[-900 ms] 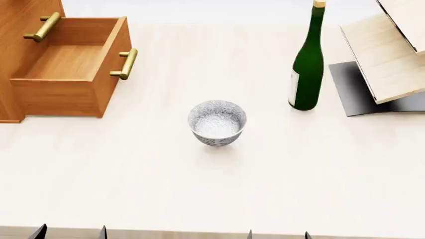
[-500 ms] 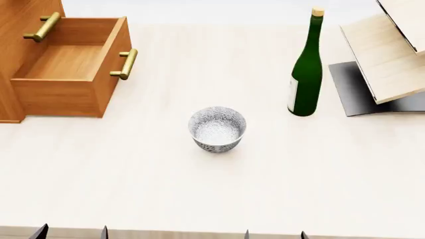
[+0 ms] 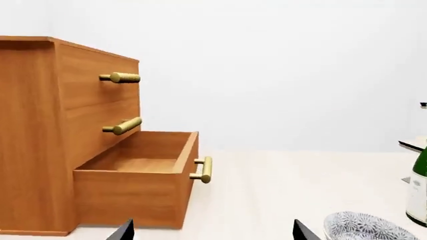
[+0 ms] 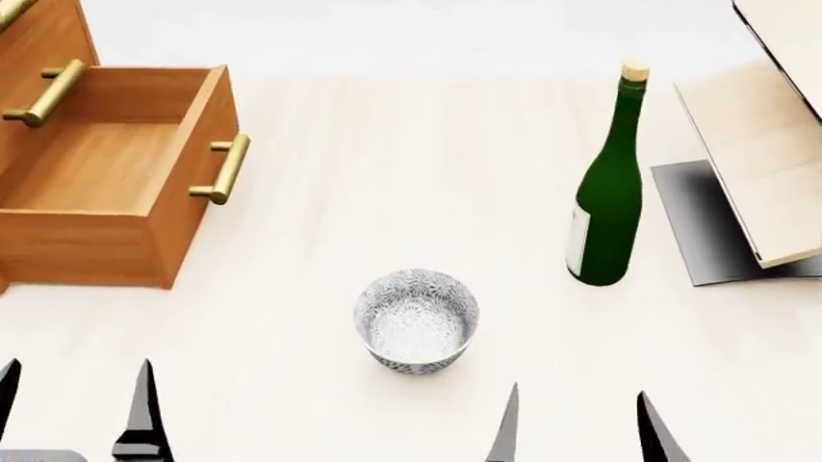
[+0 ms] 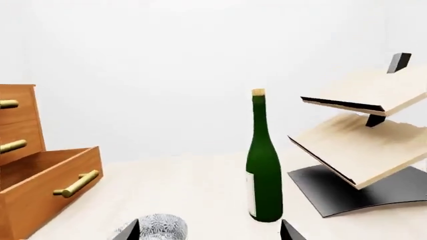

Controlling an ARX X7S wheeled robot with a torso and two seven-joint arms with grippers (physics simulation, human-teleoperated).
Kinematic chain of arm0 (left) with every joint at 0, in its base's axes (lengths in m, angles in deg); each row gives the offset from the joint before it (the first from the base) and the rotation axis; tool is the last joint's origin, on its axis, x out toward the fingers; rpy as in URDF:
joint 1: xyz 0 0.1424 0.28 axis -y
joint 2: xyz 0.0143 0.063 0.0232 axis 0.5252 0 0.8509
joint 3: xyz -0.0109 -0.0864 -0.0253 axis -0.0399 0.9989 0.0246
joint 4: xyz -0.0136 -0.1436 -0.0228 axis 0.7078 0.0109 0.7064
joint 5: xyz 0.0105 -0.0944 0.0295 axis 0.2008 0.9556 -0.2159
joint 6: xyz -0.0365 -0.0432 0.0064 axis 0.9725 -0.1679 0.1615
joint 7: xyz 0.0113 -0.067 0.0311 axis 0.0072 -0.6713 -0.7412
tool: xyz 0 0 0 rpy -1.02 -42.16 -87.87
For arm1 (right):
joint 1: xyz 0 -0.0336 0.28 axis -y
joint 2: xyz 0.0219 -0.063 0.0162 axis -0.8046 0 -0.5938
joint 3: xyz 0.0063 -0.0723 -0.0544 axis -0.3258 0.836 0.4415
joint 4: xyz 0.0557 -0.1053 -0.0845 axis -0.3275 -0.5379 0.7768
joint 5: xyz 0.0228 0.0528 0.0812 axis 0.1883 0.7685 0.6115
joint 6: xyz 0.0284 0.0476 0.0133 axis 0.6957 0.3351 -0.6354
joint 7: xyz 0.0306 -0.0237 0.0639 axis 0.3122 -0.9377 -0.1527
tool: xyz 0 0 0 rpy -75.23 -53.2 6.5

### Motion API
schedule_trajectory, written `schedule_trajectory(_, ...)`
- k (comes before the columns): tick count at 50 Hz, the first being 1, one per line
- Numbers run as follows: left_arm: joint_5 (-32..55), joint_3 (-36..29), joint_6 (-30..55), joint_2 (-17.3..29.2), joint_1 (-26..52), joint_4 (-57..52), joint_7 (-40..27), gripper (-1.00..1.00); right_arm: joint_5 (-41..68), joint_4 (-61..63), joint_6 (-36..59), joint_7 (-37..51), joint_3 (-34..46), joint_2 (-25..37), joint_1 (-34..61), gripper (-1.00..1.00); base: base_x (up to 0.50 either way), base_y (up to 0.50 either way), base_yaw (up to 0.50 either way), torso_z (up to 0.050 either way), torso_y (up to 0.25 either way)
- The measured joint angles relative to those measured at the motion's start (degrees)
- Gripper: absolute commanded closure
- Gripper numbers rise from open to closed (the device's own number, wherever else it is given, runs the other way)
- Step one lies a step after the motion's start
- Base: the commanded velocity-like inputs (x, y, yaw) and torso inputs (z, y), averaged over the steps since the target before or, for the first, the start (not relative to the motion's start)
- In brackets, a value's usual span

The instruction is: Put the bowl on top of the cabinet.

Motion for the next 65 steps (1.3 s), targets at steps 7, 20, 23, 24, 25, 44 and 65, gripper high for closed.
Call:
schedule_trajectory(7, 2.3, 0.3, 5.9, 1.3, 0.1, -7.9, -0.5, -1.0, 3.6, 10.3, 6.5, 1.8, -1.6, 2.2, 0.2, -1.0, 0.5, 0.0, 0.0, 0.0, 0.0)
schedule_trajectory(20, 4.2, 0.4, 8.4, 3.0, -1.1, -15.1, -0.8, -1.0, 7.1, 20.0, 8.7, 2.2, -3.1, 5.4, -1.7, -1.0, 0.5, 0.0, 0.0, 0.0, 0.0)
schedule_trajectory(23, 4.5, 0.5, 8.6, 3.2, -1.2, -15.7, -0.9, -1.0, 7.4, 20.9, 8.8, 2.4, -3.1, 5.8, -1.9, -1.0, 0.5, 0.0, 0.0, 0.0, 0.0)
schedule_trajectory(24, 4.6, 0.5, 8.6, 3.2, -1.3, -15.9, -0.9, -1.0, 7.5, 21.2, 8.8, 2.4, -3.1, 5.9, -2.0, -1.0, 0.5, 0.0, 0.0, 0.0, 0.0)
schedule_trajectory(25, 4.7, 0.5, 8.6, 3.3, -1.3, -16.1, -1.0, -1.0, 7.6, 21.4, 8.8, 2.5, -3.1, 6.1, -2.1, -1.0, 0.5, 0.0, 0.0, 0.0, 0.0)
schedule_trajectory(44, 6.4, 0.8, 8.7, 4.0, -1.6, -17.0, -1.7, -1.0, 7.6, 23.0, 7.4, 3.4, -2.2, 7.6, -2.9, -1.0, 0.5, 0.0, 0.0, 0.0, 0.001)
schedule_trajectory(65, 10.4, 1.2, 6.9, 5.5, -2.2, -17.2, -1.4, -1.0, 3.4, 21.8, 3.9, 4.4, 0.5, 8.6, -3.9, -1.0, 0.31, 0.0, 0.0, 0.038, 0.0)
